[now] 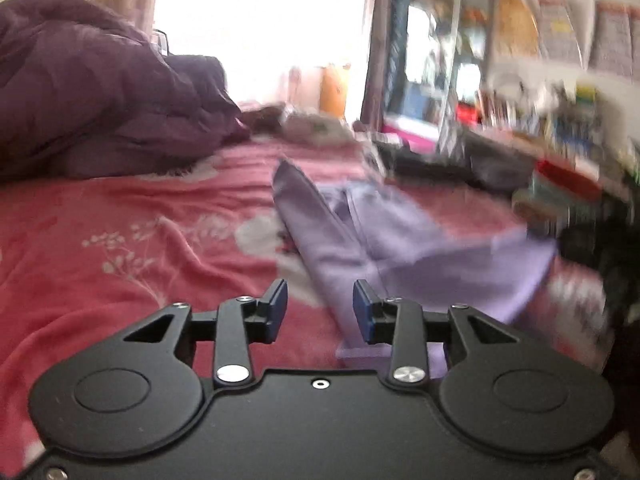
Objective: Fold clothes
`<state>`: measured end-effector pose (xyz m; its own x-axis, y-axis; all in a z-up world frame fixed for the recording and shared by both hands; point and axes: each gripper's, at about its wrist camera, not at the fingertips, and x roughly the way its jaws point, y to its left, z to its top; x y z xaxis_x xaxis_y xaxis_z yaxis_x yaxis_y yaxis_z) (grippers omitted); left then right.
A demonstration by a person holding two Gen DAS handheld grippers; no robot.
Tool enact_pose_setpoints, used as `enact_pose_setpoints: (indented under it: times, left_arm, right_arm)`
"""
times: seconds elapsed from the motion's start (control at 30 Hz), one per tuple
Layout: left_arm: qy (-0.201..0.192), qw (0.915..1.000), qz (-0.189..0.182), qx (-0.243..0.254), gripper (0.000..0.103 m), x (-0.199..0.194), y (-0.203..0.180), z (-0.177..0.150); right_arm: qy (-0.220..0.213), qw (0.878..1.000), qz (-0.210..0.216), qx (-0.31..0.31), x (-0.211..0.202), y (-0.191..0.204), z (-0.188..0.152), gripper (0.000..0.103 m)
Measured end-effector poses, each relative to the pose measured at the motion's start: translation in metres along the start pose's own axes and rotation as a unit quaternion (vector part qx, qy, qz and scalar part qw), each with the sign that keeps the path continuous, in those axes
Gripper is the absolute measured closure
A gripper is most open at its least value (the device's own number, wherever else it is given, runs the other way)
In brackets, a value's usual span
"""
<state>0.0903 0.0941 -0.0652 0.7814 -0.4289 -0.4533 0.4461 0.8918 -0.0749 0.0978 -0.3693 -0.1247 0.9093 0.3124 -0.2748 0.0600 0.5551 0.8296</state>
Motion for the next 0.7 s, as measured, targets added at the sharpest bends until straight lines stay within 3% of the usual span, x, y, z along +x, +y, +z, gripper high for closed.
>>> enact_pose_setpoints:
  times: [0.13, 0.33, 0.5, 0.63, 0.7]
  left_arm:
    - [0.039, 0.9974, -0.013, 0.06, 0.074, 0.016, -0.027, -0.008]
    - [0.062, 0.9913, -0.052, 0.104, 0.075, 0.029, -0.05, -0.02]
    - [0.108, 0.975, -0.045, 0.189, 0.078, 0.048, -0.075, -0.04]
    - [0.115, 0.9744, -0.066, 0.181, 0.078, 0.04, -0.062, -0.031]
    - [0.1, 0.9807, -0.06, 0.157, 0.077, 0.035, -0.051, -0.021]
  right_arm:
    - [-0.005, 1.0, 0.012, -0.006, 0.003, 0.007, 0.012, 0.094]
    - [-0.015, 0.999, 0.033, -0.036, 0.004, 0.031, 0.034, 0.094]
    - [0.017, 0.999, -0.002, -0.034, 0.007, 0.012, 0.028, 0.094]
    - [0.053, 0.998, -0.012, 0.005, 0.009, -0.027, 0.008, 0.094]
    - [0.062, 0.998, -0.015, 0.008, 0.009, -0.04, -0.001, 0.094]
